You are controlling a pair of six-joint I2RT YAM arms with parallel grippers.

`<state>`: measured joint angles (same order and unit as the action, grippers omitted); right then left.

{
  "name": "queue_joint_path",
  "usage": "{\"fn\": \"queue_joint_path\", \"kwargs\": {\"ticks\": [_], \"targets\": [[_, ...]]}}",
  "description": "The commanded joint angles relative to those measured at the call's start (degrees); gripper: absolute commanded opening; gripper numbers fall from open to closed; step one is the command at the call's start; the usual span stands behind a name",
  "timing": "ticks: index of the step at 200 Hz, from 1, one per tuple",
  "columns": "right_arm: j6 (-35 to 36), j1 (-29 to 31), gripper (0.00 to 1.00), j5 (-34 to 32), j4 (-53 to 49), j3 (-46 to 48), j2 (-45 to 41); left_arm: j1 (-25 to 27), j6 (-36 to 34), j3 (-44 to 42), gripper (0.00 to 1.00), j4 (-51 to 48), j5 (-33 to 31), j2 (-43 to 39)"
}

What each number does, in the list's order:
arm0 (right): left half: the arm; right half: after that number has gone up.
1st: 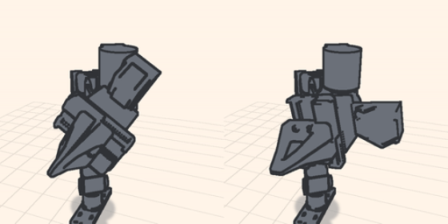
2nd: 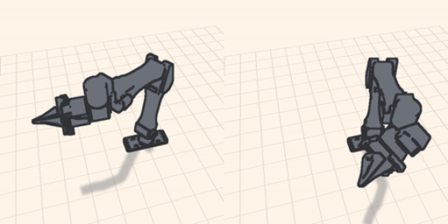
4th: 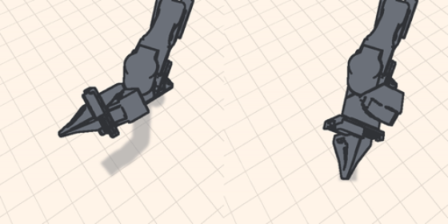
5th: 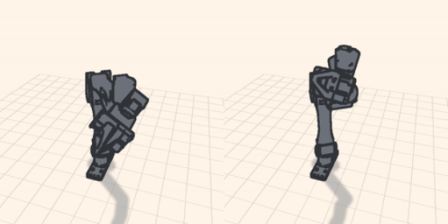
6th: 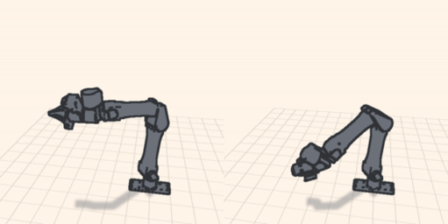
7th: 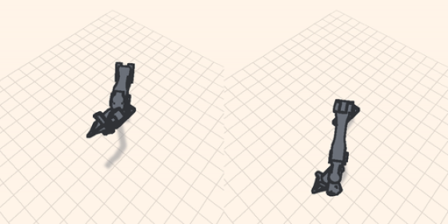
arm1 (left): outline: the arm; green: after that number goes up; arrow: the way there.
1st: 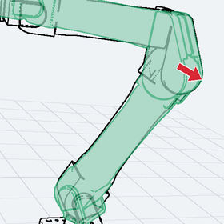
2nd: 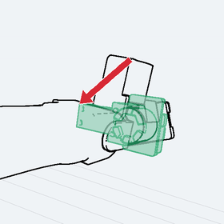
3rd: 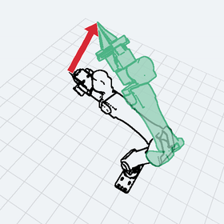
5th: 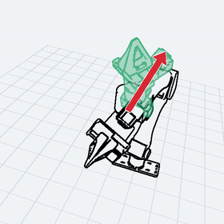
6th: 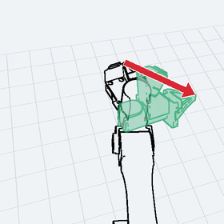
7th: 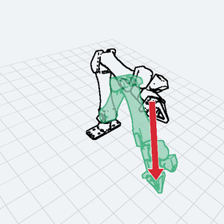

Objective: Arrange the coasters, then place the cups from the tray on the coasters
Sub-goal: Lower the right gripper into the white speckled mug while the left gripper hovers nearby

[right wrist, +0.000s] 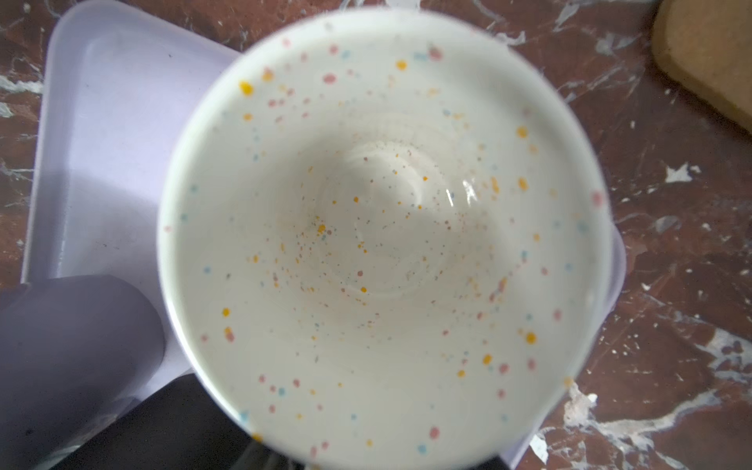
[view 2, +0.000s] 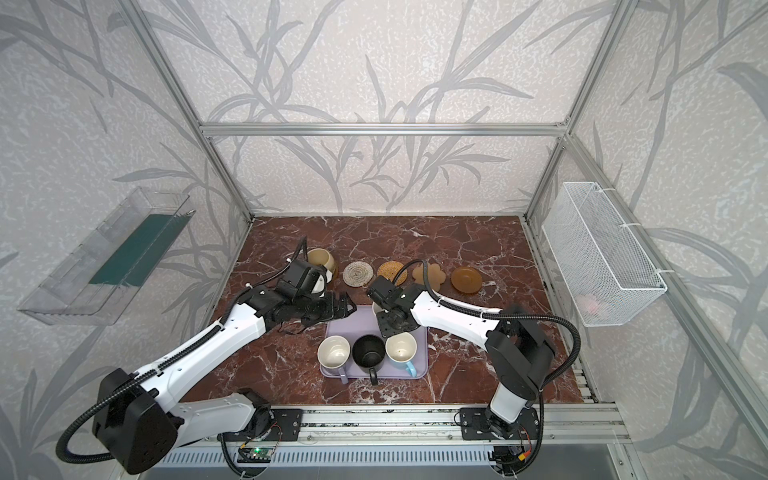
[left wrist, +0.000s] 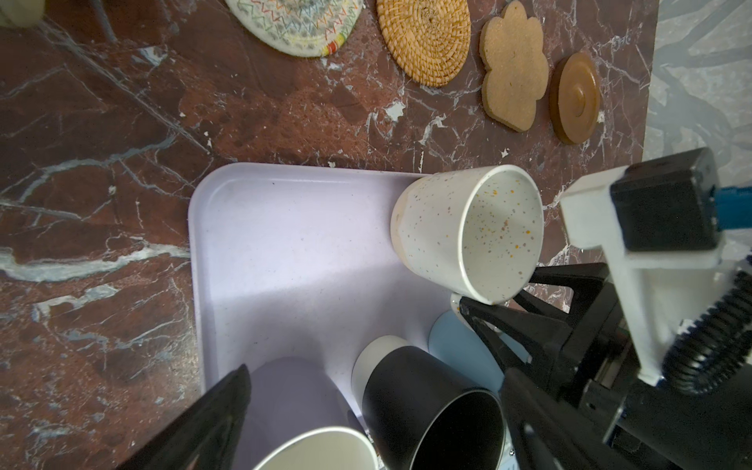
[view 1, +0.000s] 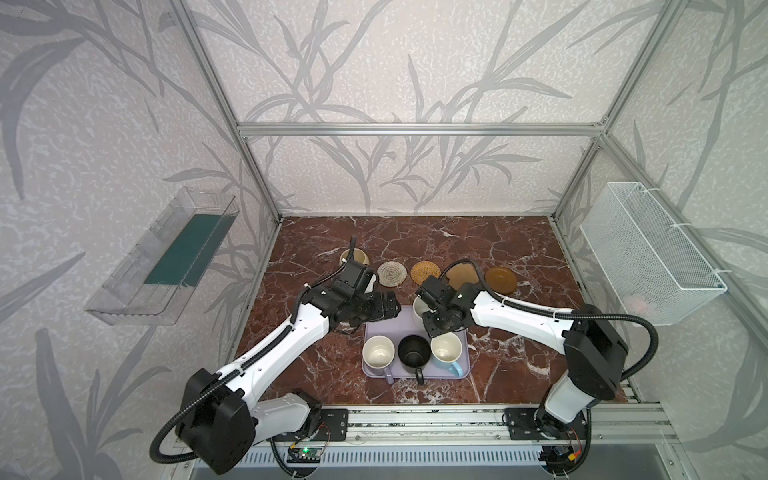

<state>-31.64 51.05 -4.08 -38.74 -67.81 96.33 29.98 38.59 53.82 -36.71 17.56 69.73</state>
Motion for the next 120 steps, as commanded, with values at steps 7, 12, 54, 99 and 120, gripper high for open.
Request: {"fn": "queue_joint_path", "kwargs": {"ticks": [7,12,54,99,120], "targets": [[0.5,-0.2,0.41,-2.1,-1.1,-2.7,1.1,0.3,-0.4,-0.6,0.98,-0.4,-1.7,-1.2],[0.6,-0.2,0.41,-2.3,-1.4,-3.0,1.1,0.3,-0.4,-0.6,0.98,-0.3,-1.7,-1.1],[0.6,-0.2,0.35,-3.3,-2.1,-3.5,1.1,0.3,-0.3,-0.8,0.98,-0.1,-1.8,-0.9],[0.6,-0.1,0.26,-3.2,-1.2,-3.1,1.1,0.3,-0.4,-0.5,0.98,0.0,-1.9,-0.7],[0.8,-0.1,0.24,-3.3,-0.6,-3.1,1.1,0.3,-0.3,-0.5,0.98,0.0,-2.0,-0.7]]}}
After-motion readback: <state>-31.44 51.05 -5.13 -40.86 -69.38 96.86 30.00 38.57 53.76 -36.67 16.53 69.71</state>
